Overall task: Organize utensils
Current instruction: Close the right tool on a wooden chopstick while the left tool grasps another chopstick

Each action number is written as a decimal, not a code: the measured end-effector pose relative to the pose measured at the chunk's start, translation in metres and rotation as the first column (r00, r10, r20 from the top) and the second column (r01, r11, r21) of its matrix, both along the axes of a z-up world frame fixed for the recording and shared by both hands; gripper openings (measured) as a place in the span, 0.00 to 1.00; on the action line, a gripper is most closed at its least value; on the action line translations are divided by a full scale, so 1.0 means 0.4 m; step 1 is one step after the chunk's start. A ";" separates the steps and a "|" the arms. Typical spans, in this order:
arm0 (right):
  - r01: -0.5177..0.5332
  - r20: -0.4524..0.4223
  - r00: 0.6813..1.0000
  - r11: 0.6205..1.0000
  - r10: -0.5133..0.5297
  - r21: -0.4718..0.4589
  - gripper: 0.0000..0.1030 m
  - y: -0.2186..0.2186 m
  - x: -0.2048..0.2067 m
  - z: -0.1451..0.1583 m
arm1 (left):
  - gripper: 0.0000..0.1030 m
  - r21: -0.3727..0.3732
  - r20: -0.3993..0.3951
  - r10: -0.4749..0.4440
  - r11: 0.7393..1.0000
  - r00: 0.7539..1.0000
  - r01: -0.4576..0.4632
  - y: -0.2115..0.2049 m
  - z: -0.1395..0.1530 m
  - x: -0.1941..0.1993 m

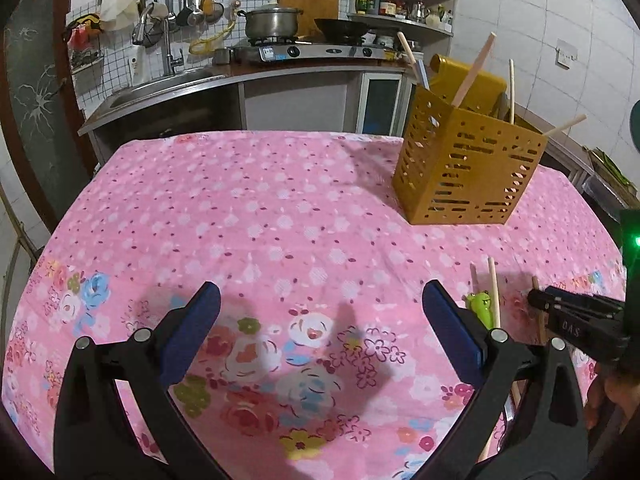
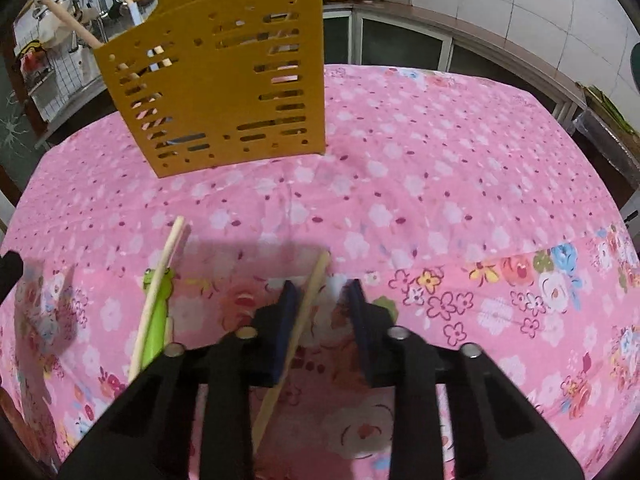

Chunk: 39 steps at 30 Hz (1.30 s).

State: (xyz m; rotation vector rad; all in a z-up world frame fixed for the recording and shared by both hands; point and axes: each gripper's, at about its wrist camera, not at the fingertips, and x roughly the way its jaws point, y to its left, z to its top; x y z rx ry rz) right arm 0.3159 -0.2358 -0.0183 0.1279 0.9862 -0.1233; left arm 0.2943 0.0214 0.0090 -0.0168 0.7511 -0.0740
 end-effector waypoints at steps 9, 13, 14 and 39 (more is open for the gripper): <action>-0.047 0.008 0.999 0.998 0.046 0.045 0.06 -0.044 0.019 0.009 | 0.95 0.001 -0.040 -0.043 0.999 0.998 0.043 -0.053 -0.005 -0.010; -0.056 0.004 0.998 0.997 0.056 0.050 0.06 -0.081 0.017 0.007 | 0.95 -0.022 -0.066 -0.076 0.997 0.995 0.074 -0.088 -0.005 -0.010; -0.056 0.003 0.998 0.997 0.056 0.054 0.06 -0.093 0.015 0.007 | 0.95 -0.032 -0.076 -0.086 0.996 0.993 0.083 -0.101 -0.006 -0.009; -0.047 -0.001 0.999 0.995 0.047 0.084 0.06 -0.161 -0.006 -0.007 | 0.35 0.020 -0.257 -0.205 0.976 0.944 0.217 -0.342 -0.097 0.114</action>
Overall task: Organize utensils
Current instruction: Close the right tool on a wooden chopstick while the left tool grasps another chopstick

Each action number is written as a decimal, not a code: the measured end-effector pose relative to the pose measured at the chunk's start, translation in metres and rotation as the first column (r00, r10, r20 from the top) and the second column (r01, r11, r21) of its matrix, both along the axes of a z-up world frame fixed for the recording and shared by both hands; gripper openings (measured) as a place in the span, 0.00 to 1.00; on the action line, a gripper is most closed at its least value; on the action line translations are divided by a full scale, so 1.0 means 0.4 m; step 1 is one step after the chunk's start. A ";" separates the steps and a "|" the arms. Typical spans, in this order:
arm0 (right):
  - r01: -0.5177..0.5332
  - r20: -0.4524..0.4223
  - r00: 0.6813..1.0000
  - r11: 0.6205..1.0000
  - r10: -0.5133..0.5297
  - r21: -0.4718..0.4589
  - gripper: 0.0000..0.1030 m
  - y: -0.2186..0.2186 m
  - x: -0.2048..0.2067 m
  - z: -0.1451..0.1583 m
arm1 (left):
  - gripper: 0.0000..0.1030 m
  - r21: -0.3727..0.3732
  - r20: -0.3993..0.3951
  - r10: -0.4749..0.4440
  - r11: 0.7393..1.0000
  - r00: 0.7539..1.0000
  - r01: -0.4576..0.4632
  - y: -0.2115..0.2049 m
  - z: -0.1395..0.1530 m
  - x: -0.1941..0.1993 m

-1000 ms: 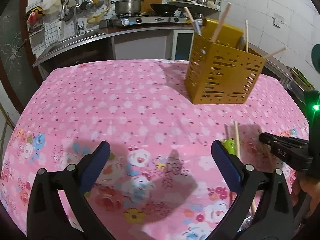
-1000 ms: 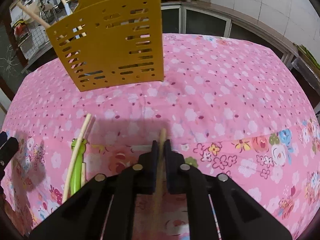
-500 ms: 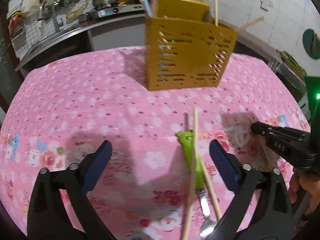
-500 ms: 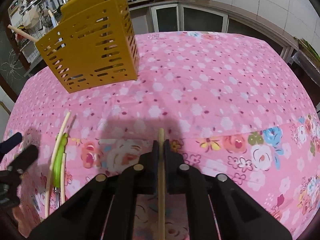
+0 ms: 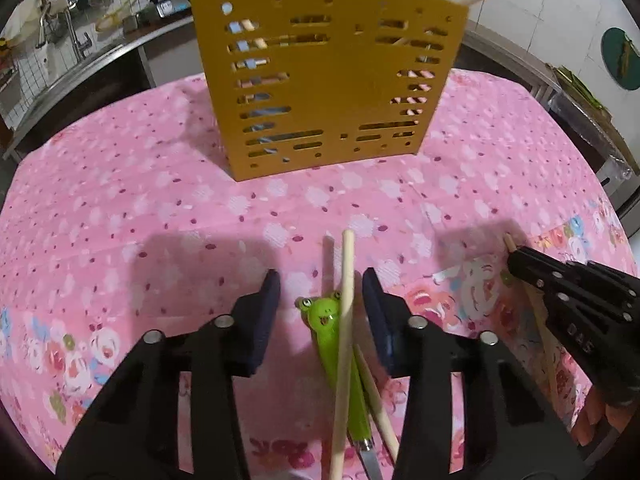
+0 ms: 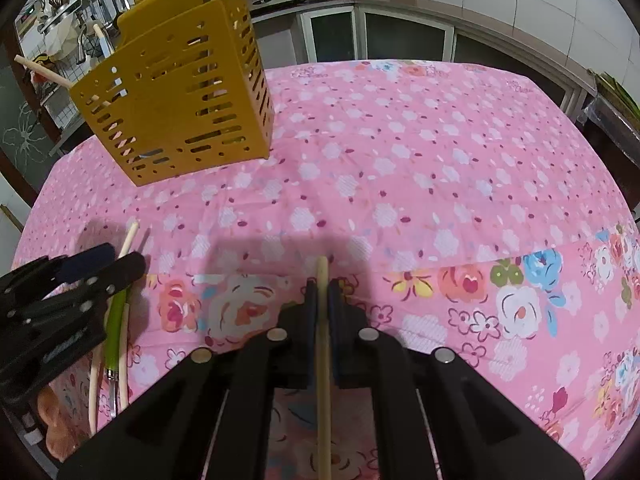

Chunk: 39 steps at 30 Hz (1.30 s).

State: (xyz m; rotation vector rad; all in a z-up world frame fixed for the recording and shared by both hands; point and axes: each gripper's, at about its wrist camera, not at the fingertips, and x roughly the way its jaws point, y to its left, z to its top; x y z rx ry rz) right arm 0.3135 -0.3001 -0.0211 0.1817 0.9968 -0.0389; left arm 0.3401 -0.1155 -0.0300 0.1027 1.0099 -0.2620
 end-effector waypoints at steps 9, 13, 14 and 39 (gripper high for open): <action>0.006 0.008 1.000 1.000 -0.006 0.007 0.06 -0.011 0.000 0.005 | 0.20 -0.056 0.005 0.004 0.998 1.000 -0.004 0.030 0.012 0.009; 0.015 0.023 1.000 1.000 -0.015 0.020 0.06 -0.022 -0.005 0.019 | 0.20 -0.094 0.028 0.010 0.996 1.000 -0.007 0.061 0.041 -0.008; 0.016 0.028 0.999 1.000 -0.017 0.024 0.06 -0.024 -0.006 0.024 | 0.20 -0.104 0.038 0.009 0.995 0.999 -0.005 0.068 0.052 -0.012; 0.006 0.032 0.999 0.999 -0.007 0.051 0.06 -0.024 0.000 0.029 | 0.20 -0.142 0.031 0.015 0.990 0.999 -0.011 0.108 0.096 -0.024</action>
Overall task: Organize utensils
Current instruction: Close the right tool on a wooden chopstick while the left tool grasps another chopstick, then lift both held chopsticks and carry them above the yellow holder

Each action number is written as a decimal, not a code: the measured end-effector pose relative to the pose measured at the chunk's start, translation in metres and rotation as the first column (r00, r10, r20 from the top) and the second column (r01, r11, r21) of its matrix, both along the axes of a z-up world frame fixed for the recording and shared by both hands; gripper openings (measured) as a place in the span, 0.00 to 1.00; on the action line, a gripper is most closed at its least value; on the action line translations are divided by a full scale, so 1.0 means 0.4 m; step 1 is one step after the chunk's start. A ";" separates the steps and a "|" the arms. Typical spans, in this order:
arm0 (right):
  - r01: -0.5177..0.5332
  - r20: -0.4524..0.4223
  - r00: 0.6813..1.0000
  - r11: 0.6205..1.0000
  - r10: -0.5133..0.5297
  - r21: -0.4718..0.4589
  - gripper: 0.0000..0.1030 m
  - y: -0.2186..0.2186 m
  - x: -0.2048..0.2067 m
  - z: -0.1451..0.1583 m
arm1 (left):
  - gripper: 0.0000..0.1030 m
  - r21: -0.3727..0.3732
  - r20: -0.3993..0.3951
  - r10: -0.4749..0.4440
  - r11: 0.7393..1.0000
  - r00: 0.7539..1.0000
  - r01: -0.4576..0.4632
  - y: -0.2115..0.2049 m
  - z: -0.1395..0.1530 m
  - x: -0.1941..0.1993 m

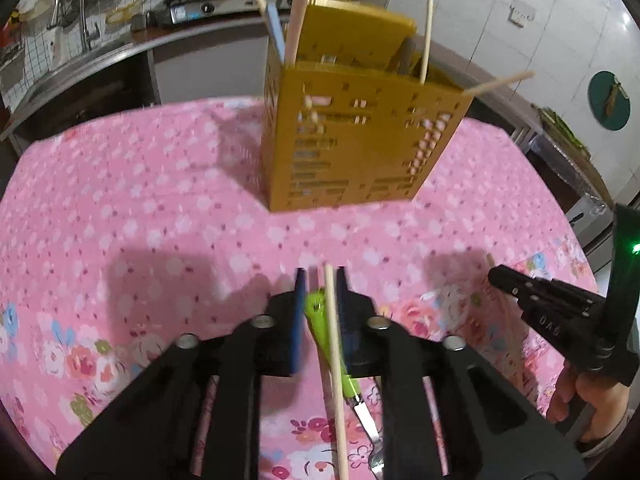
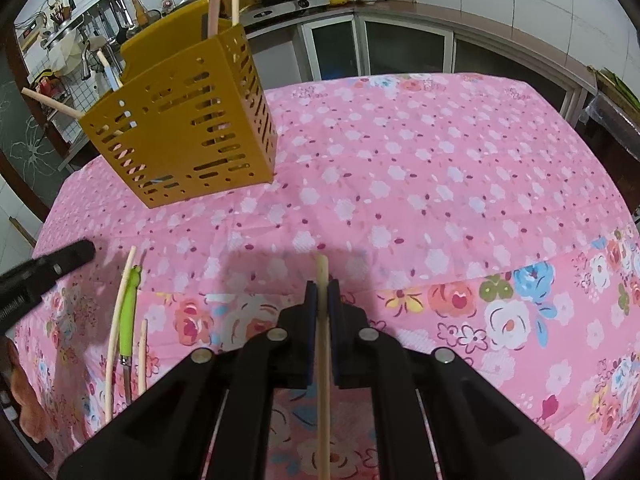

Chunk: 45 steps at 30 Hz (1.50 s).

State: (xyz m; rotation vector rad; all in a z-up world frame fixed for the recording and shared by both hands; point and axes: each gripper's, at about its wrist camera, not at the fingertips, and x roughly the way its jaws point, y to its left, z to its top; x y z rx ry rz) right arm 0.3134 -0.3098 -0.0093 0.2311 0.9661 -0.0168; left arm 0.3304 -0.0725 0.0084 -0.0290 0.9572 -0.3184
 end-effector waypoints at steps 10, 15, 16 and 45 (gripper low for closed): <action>0.000 -0.014 1.000 1.000 0.000 -0.002 0.06 -0.007 0.003 -0.022 | 0.21 0.040 -0.071 -0.034 0.999 0.997 0.036 -0.014 -0.070 -0.036; -0.002 -0.017 1.000 1.000 0.002 -0.008 0.06 -0.005 0.000 -0.027 | 0.05 0.027 -0.078 -0.033 0.999 0.996 0.035 -0.017 -0.078 -0.020; -0.003 -0.018 1.000 1.000 0.003 -0.009 0.06 -0.006 0.001 -0.028 | 0.05 0.027 -0.077 -0.034 0.999 0.996 0.036 -0.019 -0.079 -0.018; -0.039 0.332 0.943 0.999 0.032 0.015 0.06 -0.002 -0.065 0.273 | 0.04 -0.122 0.282 0.009 0.992 0.959 0.027 0.065 0.213 -0.099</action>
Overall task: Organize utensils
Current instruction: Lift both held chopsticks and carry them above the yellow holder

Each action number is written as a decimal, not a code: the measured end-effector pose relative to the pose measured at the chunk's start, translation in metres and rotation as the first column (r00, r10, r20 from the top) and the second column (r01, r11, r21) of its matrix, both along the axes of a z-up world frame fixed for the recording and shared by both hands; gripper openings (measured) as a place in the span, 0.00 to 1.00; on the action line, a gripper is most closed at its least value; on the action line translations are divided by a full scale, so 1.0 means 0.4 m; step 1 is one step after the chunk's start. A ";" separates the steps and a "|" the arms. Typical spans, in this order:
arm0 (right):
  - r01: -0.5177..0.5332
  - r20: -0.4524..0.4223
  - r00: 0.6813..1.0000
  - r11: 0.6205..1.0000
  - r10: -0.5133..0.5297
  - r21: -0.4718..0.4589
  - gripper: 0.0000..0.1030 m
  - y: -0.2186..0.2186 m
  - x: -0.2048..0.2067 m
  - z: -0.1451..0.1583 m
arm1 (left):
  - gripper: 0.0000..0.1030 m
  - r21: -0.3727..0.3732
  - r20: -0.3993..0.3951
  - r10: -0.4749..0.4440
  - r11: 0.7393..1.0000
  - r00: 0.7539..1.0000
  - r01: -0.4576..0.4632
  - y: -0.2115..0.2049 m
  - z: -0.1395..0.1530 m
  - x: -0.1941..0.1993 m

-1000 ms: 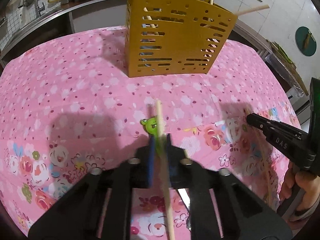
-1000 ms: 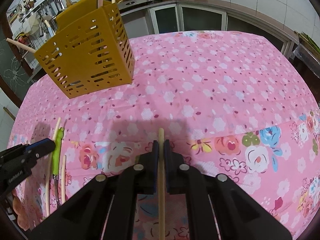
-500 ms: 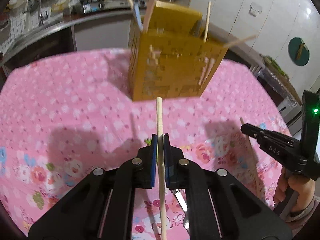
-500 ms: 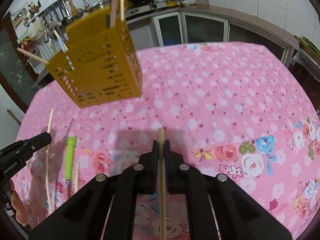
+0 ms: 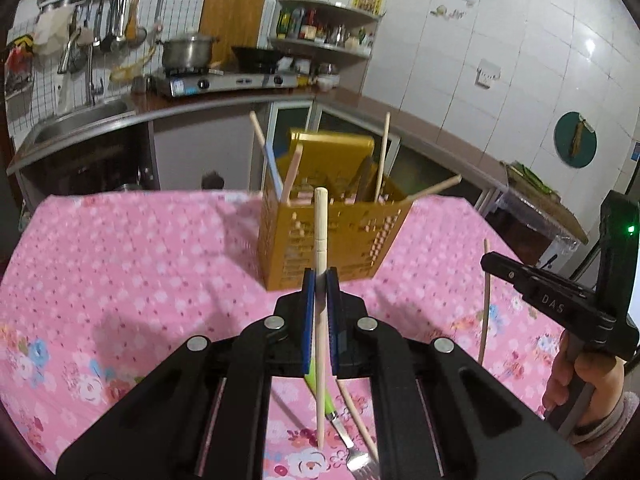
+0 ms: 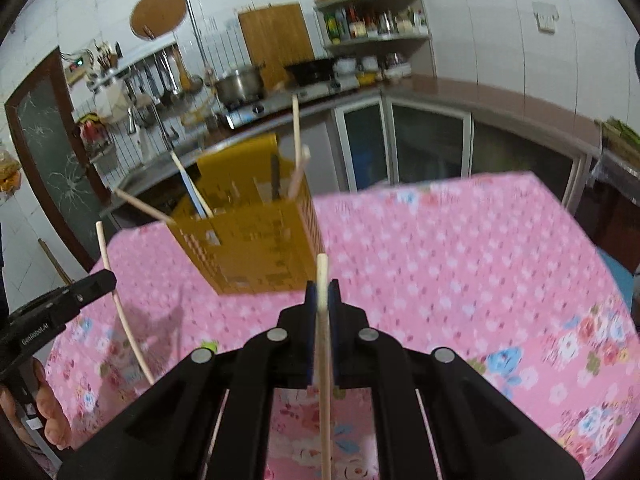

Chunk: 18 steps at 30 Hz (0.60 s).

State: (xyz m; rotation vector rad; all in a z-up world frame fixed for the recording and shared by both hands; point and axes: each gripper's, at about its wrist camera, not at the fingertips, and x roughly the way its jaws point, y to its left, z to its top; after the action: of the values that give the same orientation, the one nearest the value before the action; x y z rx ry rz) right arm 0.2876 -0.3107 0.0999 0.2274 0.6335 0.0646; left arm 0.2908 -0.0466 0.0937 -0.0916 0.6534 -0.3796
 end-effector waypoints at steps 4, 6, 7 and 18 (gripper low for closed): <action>0.004 0.063 0.998 1.000 -0.003 -0.007 0.06 -0.007 -0.003 0.052 | 0.04 -0.019 0.043 0.004 1.000 0.999 -0.003 0.006 0.042 -0.004; 0.008 0.094 0.996 1.000 -0.007 -0.008 0.06 -0.008 -0.005 0.077 | 0.04 -0.024 0.061 0.005 1.000 0.998 -0.003 0.007 0.059 -0.005; 0.009 0.102 0.995 1.000 -0.008 -0.009 0.06 -0.009 -0.004 0.083 | 0.04 -0.023 0.072 0.006 1.000 0.997 -0.004 0.008 0.067 -0.005; 0.010 0.176 0.984 1.000 -0.007 -0.015 0.06 0.001 0.001 0.146 | 0.04 -0.030 0.105 0.008 1.000 0.994 -0.004 0.014 0.109 0.001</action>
State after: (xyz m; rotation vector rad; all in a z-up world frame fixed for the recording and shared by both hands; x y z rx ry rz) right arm 0.2879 -0.3104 0.1581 0.2071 0.4565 0.0705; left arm 0.2913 -0.0411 0.1372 -0.1016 0.5436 -0.3860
